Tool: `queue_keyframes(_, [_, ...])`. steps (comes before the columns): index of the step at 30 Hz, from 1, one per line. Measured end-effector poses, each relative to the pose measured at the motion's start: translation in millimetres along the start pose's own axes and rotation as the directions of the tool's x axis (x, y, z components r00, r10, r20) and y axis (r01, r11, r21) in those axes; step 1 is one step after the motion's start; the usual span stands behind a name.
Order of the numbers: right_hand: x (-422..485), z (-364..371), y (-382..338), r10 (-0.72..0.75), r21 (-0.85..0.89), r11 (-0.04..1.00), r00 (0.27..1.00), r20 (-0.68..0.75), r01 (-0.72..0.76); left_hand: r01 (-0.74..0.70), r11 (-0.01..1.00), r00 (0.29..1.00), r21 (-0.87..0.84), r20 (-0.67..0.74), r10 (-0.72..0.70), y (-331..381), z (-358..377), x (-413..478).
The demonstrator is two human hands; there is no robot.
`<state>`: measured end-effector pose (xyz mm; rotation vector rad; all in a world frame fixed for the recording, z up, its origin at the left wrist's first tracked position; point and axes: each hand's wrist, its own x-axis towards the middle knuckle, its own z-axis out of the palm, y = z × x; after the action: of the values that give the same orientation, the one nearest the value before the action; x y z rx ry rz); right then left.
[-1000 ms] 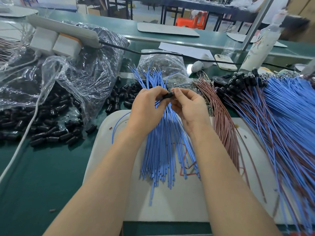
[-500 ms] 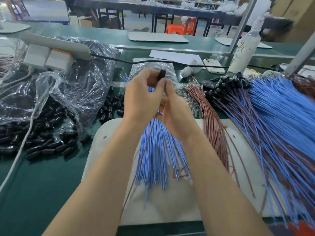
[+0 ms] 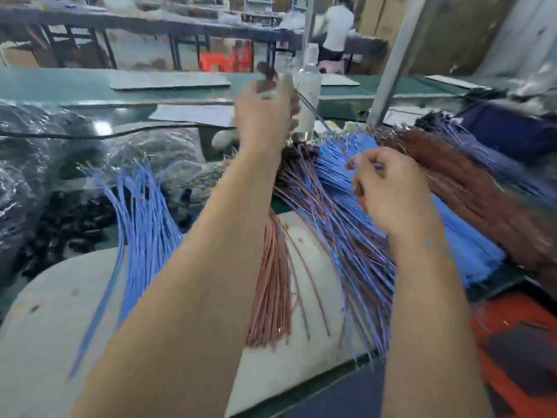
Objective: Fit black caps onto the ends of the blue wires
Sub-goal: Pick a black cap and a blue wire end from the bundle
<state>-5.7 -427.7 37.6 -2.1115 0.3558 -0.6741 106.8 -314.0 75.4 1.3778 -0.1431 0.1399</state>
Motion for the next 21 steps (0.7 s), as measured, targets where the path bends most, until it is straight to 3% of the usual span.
queue_keyframes(2, [3.7,9.2,30.5,0.087,-0.280,0.954,0.992,-0.097,-0.111,0.055,0.932,0.977,0.359,0.175,-0.125,-44.5,24.4,-9.3])
queue_keyframes(4, [-0.2,27.8,54.9,0.210,-0.453,0.866,0.976,-0.056,-0.213,-0.006,0.778,0.944,0.628,0.260,-0.203,-82.6,37.4,-20.2])
queue_keyframes(7, [-2.8,42.7,70.2,0.247,-0.494,0.837,0.968,-0.045,-0.237,-0.071,0.621,0.951,0.781,0.240,-0.193,-111.6,44.0,-27.4])
queue_keyframes(11, [3.0,49.3,58.9,0.225,-0.436,0.867,0.970,-0.093,-0.243,-0.110,0.610,0.956,0.785,0.253,-0.152,-117.3,39.5,-16.7])
queue_keyframes(14, [2.0,62.9,38.9,0.116,-0.359,0.921,0.986,-0.119,-0.152,-0.130,0.686,0.958,0.716,0.268,-0.098,-107.2,25.1,-9.7])
queue_keyframes(18, [0.0,94.4,-0.3,-0.034,-0.176,0.984,0.997,-0.075,0.020,-0.115,0.820,0.993,0.561,0.094,0.074,-78.4,-19.1,4.4])
queue_keyframes(21, [-2.3,125.5,-30.6,-0.096,-0.079,0.992,0.992,0.083,0.103,-0.082,0.893,0.990,0.443,-0.070,0.125,-56.0,-68.5,11.6])
